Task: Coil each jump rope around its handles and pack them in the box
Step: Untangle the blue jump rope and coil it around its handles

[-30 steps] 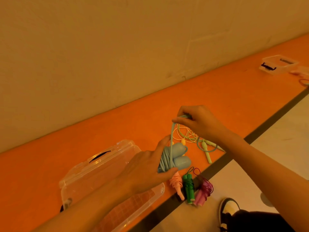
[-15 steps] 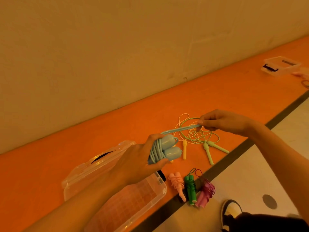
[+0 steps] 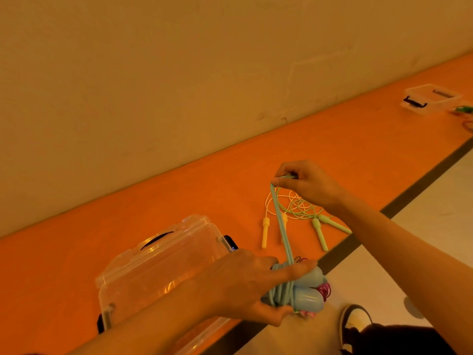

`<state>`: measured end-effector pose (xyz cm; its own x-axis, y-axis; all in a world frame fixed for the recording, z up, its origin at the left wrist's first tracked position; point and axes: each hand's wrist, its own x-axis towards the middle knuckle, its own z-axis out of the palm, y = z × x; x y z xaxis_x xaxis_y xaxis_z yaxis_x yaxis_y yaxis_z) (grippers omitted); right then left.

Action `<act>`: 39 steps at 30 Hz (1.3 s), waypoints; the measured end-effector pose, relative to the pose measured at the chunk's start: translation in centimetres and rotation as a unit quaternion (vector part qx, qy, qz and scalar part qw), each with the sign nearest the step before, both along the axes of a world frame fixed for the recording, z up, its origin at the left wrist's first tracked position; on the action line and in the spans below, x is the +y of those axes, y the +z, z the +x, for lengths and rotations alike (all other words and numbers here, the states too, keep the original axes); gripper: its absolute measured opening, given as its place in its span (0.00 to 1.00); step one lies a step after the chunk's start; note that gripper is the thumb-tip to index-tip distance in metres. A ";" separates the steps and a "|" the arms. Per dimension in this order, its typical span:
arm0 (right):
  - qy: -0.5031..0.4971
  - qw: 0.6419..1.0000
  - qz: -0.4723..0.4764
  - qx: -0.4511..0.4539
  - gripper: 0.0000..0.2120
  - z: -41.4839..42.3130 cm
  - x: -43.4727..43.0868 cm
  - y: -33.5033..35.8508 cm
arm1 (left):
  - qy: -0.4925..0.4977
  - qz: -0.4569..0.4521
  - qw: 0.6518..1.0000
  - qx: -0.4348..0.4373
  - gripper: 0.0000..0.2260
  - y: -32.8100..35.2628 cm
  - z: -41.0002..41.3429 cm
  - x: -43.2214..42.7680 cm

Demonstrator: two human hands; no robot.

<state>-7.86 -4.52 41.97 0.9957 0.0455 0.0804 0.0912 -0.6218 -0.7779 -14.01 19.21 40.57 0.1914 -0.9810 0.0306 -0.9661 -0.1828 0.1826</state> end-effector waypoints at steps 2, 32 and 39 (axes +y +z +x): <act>-0.016 1.000 0.011 -0.002 0.04 0.3 0.3 -0.2 | 0.013 0.009 1.000 0.023 0.35 0.0 -0.3 -0.2; 0.090 0.982 0.037 0.163 0.09 -4.6 -5.1 -5.5 | 0.274 -0.412 0.736 0.462 0.22 -1.9 2.9 2.0; 0.141 0.976 -0.042 0.159 0.09 -5.4 -4.1 -6.5 | 0.335 -0.454 0.696 0.445 0.23 -2.4 4.2 2.0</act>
